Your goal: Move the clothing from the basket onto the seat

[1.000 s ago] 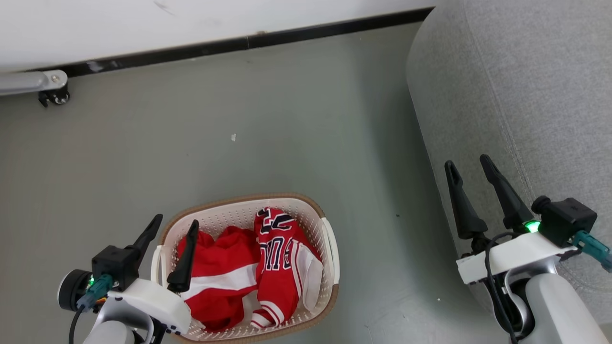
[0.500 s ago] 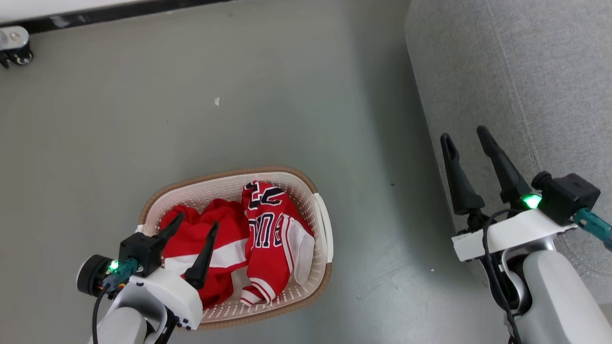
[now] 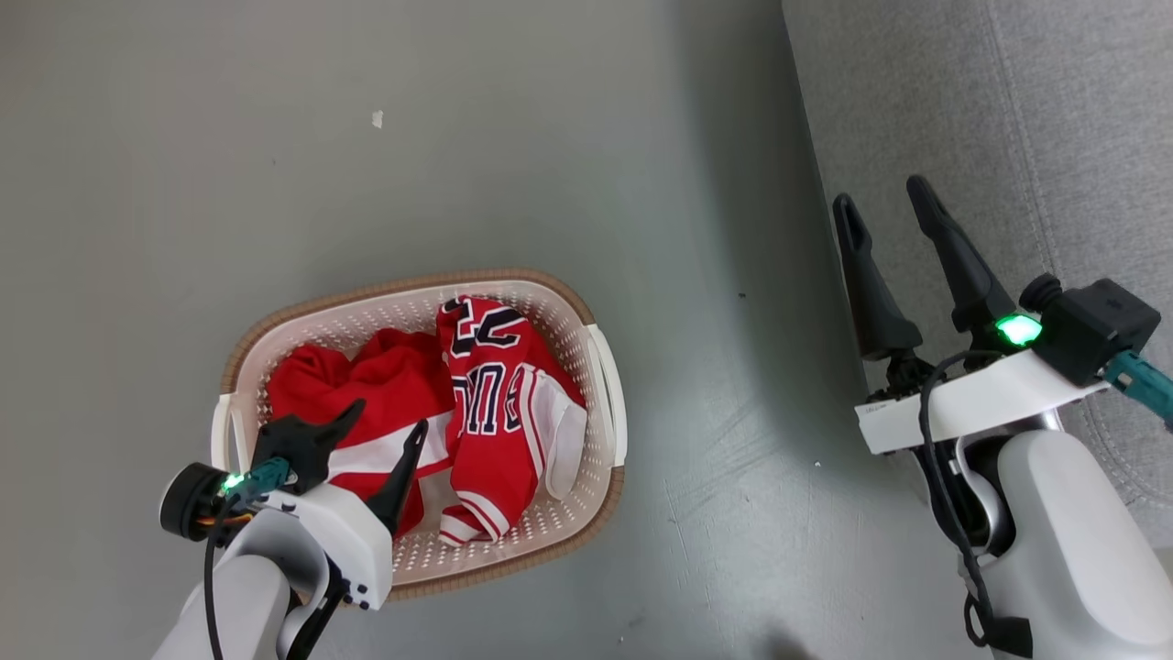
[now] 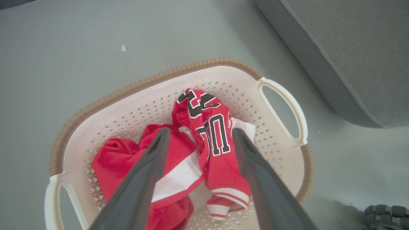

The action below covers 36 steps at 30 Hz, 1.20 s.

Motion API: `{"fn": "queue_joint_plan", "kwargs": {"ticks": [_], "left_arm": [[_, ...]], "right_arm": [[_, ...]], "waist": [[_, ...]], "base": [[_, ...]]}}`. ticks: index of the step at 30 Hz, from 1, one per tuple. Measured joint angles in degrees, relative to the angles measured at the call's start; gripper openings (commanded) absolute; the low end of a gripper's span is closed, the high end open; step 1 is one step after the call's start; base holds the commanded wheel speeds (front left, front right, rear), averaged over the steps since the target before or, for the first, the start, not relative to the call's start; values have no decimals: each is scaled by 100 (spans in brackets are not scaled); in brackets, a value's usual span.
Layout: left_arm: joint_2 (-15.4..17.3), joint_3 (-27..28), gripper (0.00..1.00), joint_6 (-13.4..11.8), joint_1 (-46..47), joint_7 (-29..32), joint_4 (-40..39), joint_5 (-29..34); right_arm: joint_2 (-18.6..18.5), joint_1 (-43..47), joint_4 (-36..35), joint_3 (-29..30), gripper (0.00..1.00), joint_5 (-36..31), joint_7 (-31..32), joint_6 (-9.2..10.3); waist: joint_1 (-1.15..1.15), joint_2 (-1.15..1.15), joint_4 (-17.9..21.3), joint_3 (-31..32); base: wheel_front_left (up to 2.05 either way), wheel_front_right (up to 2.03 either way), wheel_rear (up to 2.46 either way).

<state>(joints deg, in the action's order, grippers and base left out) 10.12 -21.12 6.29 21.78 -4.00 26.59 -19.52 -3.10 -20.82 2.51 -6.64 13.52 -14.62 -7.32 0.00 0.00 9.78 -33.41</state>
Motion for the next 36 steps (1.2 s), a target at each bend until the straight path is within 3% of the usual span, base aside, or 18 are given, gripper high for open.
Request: {"fn": "queue_joint_plan", "kwargs": {"ticks": [28, 36], "left_arm": [[-68, -905, 100, 96, 1319, 201, 1180, -25], [-76, -1192, 100, 97, 1701, 344, 1388, -297]], "right_arm": [[2, -747, -209, -155, 100, 333, 0, 0], [1, -917, -236, -181, 100, 402, 0, 0]], "waist": [[0, 0, 246, -1223], [0, 0, 353, -1514]], "base": [[0, 0, 0], [0, 0, 0]]}}
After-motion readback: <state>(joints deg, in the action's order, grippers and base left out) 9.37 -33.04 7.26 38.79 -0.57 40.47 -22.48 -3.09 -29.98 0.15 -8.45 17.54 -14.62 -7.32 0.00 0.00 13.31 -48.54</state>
